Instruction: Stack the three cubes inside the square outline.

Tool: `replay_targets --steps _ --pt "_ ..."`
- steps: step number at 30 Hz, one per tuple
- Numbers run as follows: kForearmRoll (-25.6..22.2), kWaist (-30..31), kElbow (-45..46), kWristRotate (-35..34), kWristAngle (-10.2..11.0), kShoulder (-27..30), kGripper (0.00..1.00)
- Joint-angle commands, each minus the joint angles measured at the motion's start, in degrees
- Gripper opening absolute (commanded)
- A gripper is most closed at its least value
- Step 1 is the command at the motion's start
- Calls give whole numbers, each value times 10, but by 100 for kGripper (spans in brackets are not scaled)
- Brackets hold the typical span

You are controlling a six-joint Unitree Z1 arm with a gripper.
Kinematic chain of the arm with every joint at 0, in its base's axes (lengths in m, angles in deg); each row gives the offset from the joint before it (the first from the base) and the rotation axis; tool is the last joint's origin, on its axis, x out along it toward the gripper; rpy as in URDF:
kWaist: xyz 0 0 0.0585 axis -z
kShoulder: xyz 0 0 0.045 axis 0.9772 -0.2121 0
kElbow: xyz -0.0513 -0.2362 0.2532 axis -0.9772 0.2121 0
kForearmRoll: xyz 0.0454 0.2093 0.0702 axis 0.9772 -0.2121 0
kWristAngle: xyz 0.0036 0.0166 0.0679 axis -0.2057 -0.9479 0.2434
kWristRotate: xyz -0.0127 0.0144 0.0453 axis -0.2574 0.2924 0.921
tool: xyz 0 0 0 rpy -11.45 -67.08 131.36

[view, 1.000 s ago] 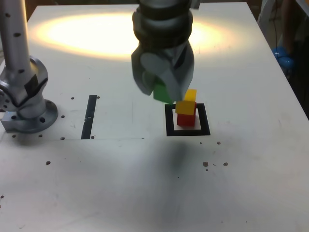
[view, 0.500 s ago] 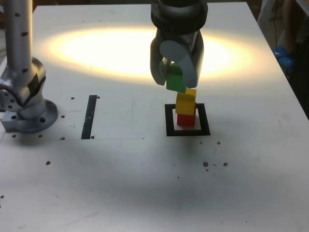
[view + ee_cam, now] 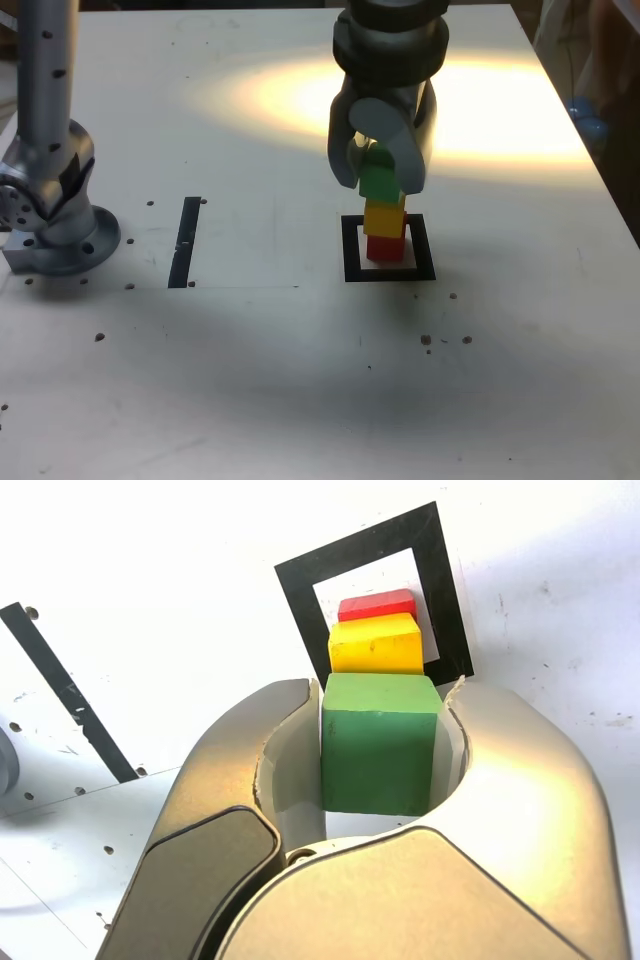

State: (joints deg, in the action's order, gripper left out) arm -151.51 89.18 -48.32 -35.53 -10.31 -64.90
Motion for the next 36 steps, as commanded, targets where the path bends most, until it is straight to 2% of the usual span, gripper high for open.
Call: replay_targets --steps 1,9,11,13,17,19,25,36 --pt "4 -4 3 4 -3 -5 35" --pt "16 -17 13 12 -6 -7 35" --pt "19 -19 16 12 -6 -7 38" --pt "22 -21 21 14 -7 -7 52" --pt "30 -24 34 17 -14 -5 88" --pt "34 -25 40 18 -18 -4 98" --pt "42 -26 44 19 -19 3 100" --pt "30 -26 54 17 -2 52 100"
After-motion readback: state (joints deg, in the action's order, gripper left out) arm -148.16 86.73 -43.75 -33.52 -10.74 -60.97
